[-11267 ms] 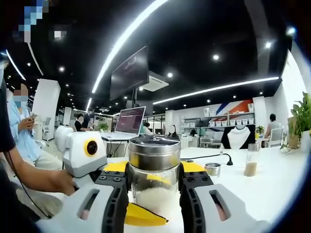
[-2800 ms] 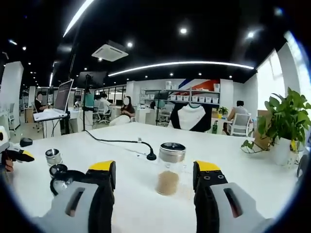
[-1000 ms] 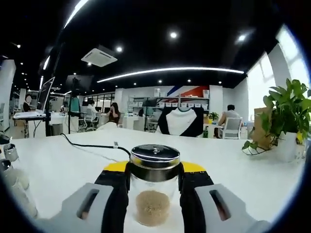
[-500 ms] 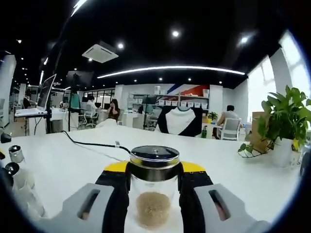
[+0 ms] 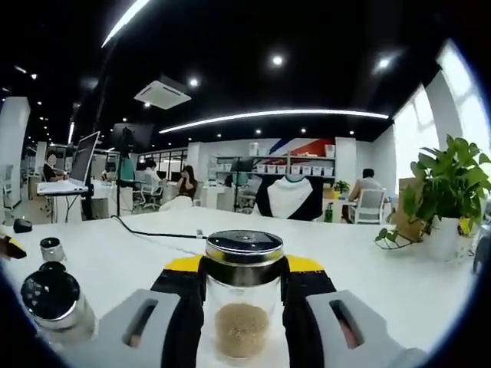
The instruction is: Rotate the seasoning bottle until the label or dispensing opening points toward the visible target arrow and the bottle remains upright within the marked orientation range
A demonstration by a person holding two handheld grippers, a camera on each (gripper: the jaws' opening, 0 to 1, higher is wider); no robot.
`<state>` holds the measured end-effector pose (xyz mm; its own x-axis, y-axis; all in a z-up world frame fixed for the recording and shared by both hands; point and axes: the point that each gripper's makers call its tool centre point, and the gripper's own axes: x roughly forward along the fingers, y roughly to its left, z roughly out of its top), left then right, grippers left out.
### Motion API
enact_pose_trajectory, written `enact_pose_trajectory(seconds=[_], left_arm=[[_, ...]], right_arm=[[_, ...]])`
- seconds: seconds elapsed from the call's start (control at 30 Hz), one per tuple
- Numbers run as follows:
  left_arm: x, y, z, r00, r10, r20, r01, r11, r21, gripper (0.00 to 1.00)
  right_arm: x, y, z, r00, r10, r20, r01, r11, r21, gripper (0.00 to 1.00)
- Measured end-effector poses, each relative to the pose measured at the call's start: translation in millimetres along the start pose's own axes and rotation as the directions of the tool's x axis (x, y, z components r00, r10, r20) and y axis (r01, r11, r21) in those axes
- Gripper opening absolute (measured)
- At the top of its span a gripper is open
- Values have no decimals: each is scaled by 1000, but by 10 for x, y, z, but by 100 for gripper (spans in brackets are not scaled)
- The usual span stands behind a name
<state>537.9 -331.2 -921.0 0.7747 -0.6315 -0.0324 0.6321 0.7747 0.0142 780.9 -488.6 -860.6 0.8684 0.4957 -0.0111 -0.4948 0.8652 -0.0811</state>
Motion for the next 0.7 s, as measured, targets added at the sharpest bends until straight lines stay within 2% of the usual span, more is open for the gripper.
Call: enact_pose_trajectory(seconds=[0.2,0.37,0.63,0.7], left_arm=[[56,-136,50,999,-35,22,36,999,-29,100],[74,-204,48,998,-63,27,64,997,-35,100],[151,-217,113,996,-79,28,79,997,-20,99],[185,-220,122,996,-82,25,83,996,-22,99]], right_arm=[[-213,45,71,1000,-15,25,14,999,29,35],[-358,31,66,999,-40,15,40,999,23,35],[-599,178,93,998,-52,26,54,995,-84,35],[-637,199,105,998,-58,28,60,994,-88,35]])
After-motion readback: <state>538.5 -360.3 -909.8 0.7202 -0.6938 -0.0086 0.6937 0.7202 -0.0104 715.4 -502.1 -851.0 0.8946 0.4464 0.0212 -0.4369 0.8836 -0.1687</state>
